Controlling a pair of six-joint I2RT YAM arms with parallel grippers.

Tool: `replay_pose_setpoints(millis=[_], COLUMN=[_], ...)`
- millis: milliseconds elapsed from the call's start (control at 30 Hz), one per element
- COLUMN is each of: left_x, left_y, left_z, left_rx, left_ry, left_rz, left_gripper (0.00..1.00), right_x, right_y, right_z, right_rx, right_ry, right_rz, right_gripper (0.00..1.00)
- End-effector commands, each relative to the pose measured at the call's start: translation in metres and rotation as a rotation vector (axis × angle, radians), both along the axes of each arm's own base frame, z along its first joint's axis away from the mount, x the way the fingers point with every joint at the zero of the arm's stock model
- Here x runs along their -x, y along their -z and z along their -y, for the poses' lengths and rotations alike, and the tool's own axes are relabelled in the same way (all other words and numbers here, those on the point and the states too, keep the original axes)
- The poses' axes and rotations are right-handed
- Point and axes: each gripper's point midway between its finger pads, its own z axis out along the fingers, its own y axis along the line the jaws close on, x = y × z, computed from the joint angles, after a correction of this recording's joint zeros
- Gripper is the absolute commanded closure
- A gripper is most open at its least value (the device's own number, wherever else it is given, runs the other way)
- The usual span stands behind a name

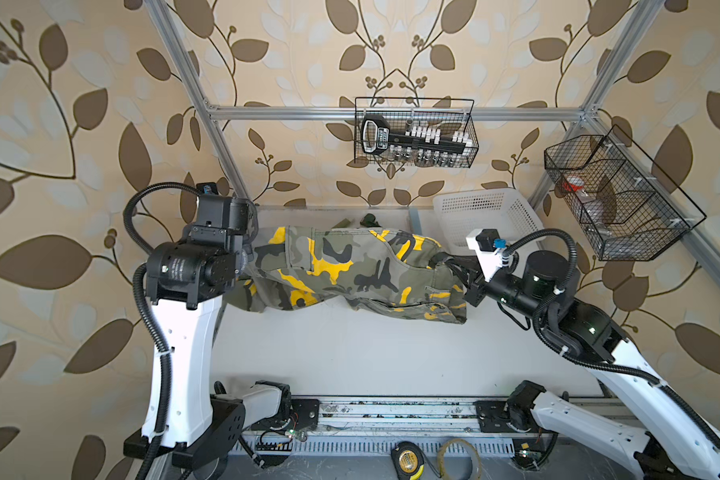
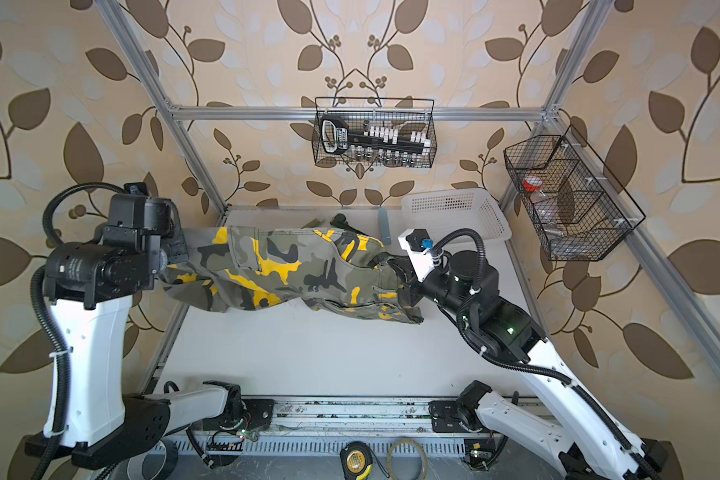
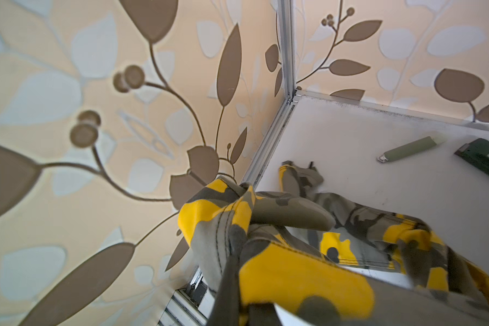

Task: Fold and stack the trousers

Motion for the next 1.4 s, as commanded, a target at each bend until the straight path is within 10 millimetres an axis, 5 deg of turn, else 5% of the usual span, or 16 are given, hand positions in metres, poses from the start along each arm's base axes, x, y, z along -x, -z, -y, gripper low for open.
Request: replay_pose_setpoints(millis=[0, 367, 667, 933, 1133, 1367], left_x=[-0.022, -0.143, -0.184, -0.199, -0.210, -0.209], left_y=[0.033, 0.171, 0.257, 0.283, 0.296, 0.318], left_z=[0.014, 0.131, 0.190, 0.225, 0.229, 0.242], left_rx=[0.075, 0.125, 0.100, 0.162, 0.152, 0.191], left_ry=[0.034, 0.317, 0.350, 0.418, 0.407, 0.452], left_rz=[-0.076, -0.263, -0.493, -0.556, -0.569, -0.648], left_gripper=[1.00, 1.00, 0.96, 0.91, 0.88, 0.67], right_x=[-0.001, -0.035, -0.057, -0.076, -0.102, -0.126], right_y=[-0.004, 0.109, 0.168, 0.192, 0.215, 0.254], right_z=[0.039, 0.157, 0.224, 0.261, 0.272, 0.288], right_rx=[0.007, 0.191, 0.302, 0.344, 0.346, 0.381], right_ry=[0.153, 0.584, 0.830, 0.937, 0.951, 0.950], right_rz=[-0.006, -0.301, -0.435, -0.495, -0.532, -0.622], right_gripper=[1.00, 1.00, 1.00, 1.00, 1.00, 1.00])
